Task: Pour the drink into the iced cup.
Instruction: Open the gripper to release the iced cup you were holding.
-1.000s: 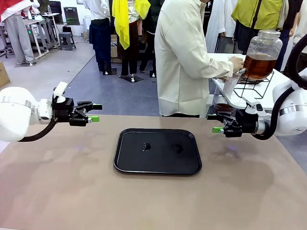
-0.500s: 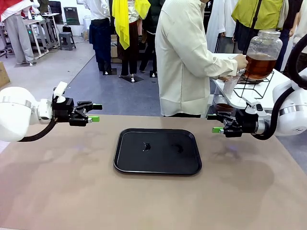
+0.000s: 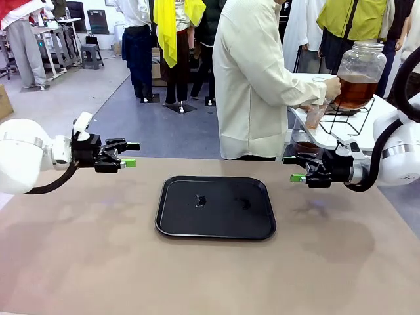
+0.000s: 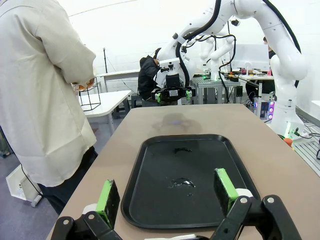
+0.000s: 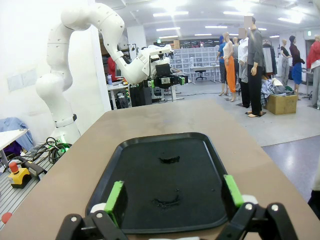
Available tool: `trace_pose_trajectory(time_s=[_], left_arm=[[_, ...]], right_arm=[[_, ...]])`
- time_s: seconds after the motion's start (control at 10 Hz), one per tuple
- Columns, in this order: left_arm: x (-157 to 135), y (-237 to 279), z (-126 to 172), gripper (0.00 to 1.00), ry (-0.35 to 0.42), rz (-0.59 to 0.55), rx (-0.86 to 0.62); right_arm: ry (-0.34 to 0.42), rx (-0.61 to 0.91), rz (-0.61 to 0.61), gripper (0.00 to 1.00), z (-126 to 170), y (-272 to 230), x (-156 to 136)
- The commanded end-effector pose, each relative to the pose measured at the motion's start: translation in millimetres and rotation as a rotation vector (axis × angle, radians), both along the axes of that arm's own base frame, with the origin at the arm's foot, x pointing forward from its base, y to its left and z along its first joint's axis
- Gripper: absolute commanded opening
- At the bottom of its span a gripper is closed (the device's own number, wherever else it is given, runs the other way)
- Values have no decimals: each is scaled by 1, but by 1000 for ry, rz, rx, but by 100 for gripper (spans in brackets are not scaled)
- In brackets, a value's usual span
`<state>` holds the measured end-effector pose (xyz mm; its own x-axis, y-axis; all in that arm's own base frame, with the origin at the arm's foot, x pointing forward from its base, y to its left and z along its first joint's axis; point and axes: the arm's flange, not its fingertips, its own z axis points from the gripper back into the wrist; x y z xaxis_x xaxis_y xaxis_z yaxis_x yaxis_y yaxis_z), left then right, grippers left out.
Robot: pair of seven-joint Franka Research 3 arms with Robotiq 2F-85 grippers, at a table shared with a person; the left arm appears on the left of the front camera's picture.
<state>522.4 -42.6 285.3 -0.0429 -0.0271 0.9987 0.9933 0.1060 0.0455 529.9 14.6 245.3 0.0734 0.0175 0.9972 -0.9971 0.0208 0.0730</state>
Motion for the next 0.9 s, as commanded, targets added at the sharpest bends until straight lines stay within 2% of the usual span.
trace_pose_trajectory(time_s=[0.0,0.8], left_arm=[[0,-1,2,100,-2,3,-5],[0,-1,2,100,-2,3,-5]], right_arm=[[-2,0,3,100,2,2,0],[-2,0,3,100,2,2,0]])
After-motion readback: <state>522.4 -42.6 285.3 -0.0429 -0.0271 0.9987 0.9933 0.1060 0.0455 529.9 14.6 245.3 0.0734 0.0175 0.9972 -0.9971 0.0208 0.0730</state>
